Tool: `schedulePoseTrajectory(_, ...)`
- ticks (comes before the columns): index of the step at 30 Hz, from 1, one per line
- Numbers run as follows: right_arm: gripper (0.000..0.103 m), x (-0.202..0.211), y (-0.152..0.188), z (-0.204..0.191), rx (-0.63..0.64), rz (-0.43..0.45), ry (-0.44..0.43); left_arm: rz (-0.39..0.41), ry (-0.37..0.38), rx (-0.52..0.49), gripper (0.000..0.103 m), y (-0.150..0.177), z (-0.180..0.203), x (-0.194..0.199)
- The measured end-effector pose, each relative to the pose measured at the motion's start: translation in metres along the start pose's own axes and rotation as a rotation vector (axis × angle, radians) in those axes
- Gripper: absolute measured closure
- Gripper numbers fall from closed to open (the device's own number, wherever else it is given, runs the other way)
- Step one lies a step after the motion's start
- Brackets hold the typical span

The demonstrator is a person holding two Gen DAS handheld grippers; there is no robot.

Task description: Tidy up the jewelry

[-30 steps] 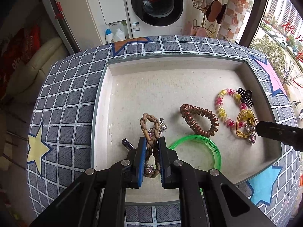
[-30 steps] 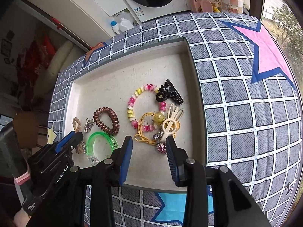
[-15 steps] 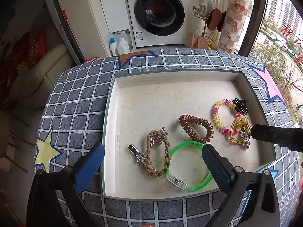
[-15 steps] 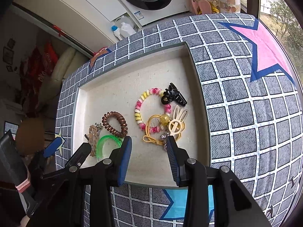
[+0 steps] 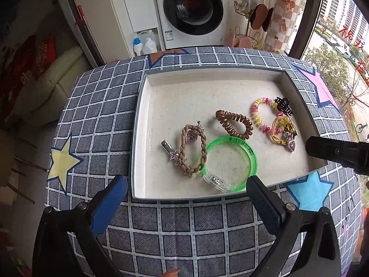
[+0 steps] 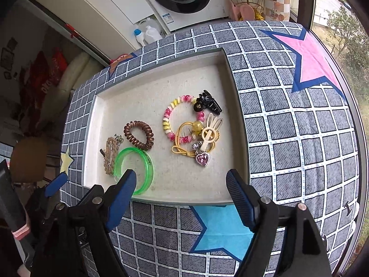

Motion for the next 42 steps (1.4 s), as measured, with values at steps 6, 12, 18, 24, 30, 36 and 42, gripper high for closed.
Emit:
schedulePoseTrajectory(6, 0.000, 0.019, 0.027, -0.006, 0.004, 0.027, 0.009, -0.005, -0.005, -0.003, 0.000, 0.029, -0.006, 0.024)
schedulePoseTrajectory(12, 0.000, 0.032, 0.067, -0.013, 0.035, 0.010, 0.048, -0.009, -0.022, -0.020, 0.000, 0.063, -0.017, 0.050)
schedulePoseTrajectory(18, 0.000, 0.051, 0.109, -0.023, 0.061, -0.019, 0.093, -0.006, -0.022, -0.004, 0.000, 0.092, -0.031, 0.087)
schedulePoseTrajectory(24, 0.000, 0.094, 0.136, -0.036, 0.090, 0.046, 0.151, 0.059, -0.032, -0.003, 0.000, 0.107, -0.041, 0.137)
schedulePoseTrajectory(30, 0.000, 0.137, 0.146, -0.050, 0.119, 0.132, 0.217, 0.115, -0.028, -0.010, 0.000, 0.114, -0.047, 0.178)
schedulePoseTrajectory(36, 0.000, 0.172, 0.151, -0.065, 0.152, 0.192, 0.257, 0.147, -0.015, 0.036, 0.000, 0.110, -0.055, 0.212)
schedulePoseTrajectory(42, 0.000, 0.201, 0.151, -0.076, 0.185, 0.228, 0.269, 0.174, -0.045, 0.054, 0.000, 0.105, -0.057, 0.238)
Point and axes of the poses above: each gripper's, at about its wrist camera, not at the fingertips, and x roughly against the way its jaws point, z to its right, y to its underside, the point moved 6 cm from there along -x, roughly the way its jaws point, and after that the axes turned 7 degrees about z, right-handed, at the moved point
